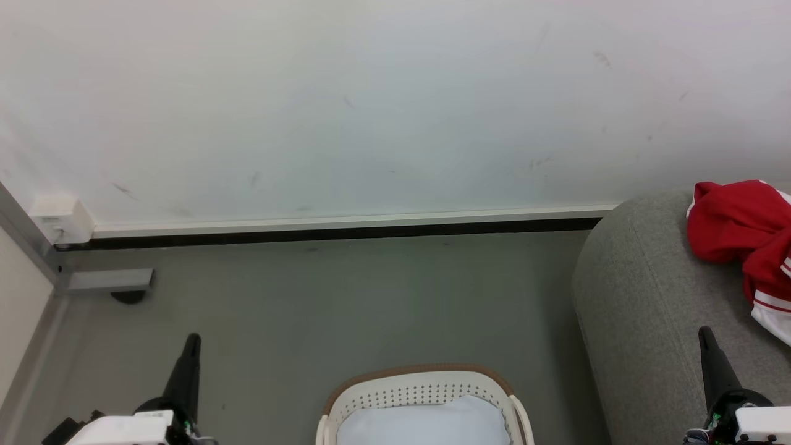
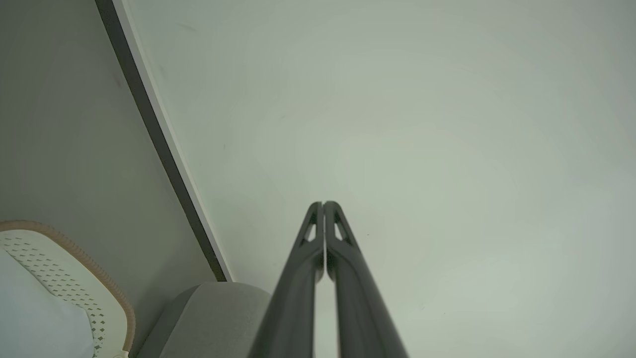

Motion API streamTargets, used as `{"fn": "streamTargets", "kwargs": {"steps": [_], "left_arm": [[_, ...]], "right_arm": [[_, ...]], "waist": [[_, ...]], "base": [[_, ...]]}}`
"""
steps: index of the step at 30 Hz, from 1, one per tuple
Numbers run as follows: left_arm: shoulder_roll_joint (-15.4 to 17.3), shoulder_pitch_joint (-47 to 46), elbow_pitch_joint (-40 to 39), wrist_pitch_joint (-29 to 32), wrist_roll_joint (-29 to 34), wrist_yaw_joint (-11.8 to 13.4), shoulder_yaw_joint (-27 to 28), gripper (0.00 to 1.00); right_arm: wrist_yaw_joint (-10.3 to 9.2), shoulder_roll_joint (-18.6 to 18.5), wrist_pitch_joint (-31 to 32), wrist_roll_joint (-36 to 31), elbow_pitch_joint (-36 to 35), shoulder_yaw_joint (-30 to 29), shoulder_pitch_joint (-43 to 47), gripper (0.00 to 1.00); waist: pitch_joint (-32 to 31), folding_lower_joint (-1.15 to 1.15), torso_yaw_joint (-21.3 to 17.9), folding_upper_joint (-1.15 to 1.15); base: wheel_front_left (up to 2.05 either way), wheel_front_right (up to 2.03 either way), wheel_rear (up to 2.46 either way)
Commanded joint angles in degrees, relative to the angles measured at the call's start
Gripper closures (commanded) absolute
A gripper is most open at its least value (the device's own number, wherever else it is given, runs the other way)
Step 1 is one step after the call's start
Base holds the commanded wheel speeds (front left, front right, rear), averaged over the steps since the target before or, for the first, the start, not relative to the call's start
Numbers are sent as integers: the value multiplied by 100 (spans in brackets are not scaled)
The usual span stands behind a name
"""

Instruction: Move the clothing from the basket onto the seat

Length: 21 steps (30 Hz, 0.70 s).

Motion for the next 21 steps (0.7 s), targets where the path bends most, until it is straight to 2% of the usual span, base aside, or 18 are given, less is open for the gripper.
{"fn": "streamTargets", "kwargs": {"steps": [1, 12, 21], "left_arm": [[17, -72, -3, 31, -152, 6, 14, 100], [2, -113, 14, 135, -516, 6, 27, 100], [2, -107, 13, 137, -501, 6, 26, 100]], "right_arm": [[-11, -49, 35, 132, 17, -41, -64, 100], [-12, -48, 132, 507, 50, -105, -102, 100], [-12, -33, 138, 468, 47, -116, -95, 100]], "waist": [[1, 0, 5, 0], [7, 0, 37, 0], [8, 0, 38, 0]], "base": [[0, 0, 0], [0, 0, 0], [0, 0, 0]]}}
